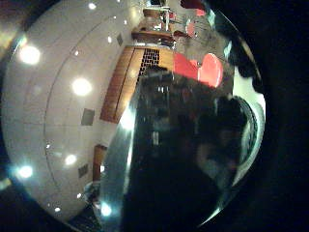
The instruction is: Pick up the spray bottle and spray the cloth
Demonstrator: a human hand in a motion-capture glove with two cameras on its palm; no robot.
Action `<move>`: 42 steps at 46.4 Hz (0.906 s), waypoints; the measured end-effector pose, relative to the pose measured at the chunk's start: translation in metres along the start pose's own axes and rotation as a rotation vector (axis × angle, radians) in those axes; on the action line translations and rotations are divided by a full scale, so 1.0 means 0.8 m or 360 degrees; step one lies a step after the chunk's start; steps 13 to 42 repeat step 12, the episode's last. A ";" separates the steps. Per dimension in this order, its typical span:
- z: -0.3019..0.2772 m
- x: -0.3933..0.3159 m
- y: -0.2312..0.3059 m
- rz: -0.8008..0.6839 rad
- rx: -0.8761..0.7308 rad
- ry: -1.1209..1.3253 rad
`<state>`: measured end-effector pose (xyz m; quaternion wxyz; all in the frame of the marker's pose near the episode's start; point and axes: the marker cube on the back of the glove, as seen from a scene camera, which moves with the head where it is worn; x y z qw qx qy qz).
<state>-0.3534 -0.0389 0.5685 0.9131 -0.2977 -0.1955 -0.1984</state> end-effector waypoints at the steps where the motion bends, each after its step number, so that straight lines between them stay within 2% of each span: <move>1: -0.006 -0.009 0.002 -0.0005 0.0011 -0.0055; 5: -0.028 -0.049 0.021 -0.0030 -0.0015 -0.0334; 10: -0.053 -0.005 0.029 -0.0058 0.0133 0.0176; 12: -0.058 -0.002 0.034 -0.0068 0.0155 0.0239; 42: -0.058 -0.002 0.034 -0.0068 0.0155 0.0239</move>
